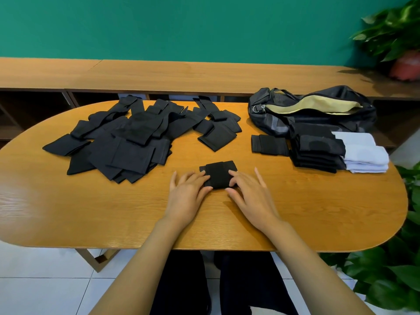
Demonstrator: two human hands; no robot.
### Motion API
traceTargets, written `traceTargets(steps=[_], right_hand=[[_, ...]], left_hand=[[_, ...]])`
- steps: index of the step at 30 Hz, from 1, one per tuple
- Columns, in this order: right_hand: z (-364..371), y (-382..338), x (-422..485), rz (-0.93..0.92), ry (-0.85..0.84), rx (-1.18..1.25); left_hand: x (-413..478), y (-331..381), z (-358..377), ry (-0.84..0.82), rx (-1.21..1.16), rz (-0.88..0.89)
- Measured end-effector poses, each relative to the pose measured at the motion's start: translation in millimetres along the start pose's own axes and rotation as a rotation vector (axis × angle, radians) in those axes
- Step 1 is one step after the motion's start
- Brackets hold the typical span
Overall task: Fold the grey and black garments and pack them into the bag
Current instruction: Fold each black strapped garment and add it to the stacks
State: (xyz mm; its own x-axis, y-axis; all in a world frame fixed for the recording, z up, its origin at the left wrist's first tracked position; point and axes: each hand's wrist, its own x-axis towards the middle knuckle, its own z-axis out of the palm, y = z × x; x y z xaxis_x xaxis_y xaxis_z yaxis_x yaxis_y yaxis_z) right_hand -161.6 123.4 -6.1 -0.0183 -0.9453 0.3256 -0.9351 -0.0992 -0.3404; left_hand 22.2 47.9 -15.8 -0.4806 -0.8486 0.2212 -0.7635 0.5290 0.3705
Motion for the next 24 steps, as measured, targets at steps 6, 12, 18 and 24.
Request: traceTargets(steps=[6,12,18,24], right_hand=[[1,-12,2,-0.113,-0.128,-0.192],[-11,2,22,0.039,-0.034,-0.311],[-32,58,51,0.291,-0.085,-0.495],[-27,86,64,0.343,-0.191,-0.526]], left_hand=[[8,2,1,0.066,-0.079,-0.021],[8,-3,1,0.208,-0.261,-0.198],[10,-5,3,0.191,-0.325,-0.267],[12,-7,6,0.198,-0.317,-0.262]])
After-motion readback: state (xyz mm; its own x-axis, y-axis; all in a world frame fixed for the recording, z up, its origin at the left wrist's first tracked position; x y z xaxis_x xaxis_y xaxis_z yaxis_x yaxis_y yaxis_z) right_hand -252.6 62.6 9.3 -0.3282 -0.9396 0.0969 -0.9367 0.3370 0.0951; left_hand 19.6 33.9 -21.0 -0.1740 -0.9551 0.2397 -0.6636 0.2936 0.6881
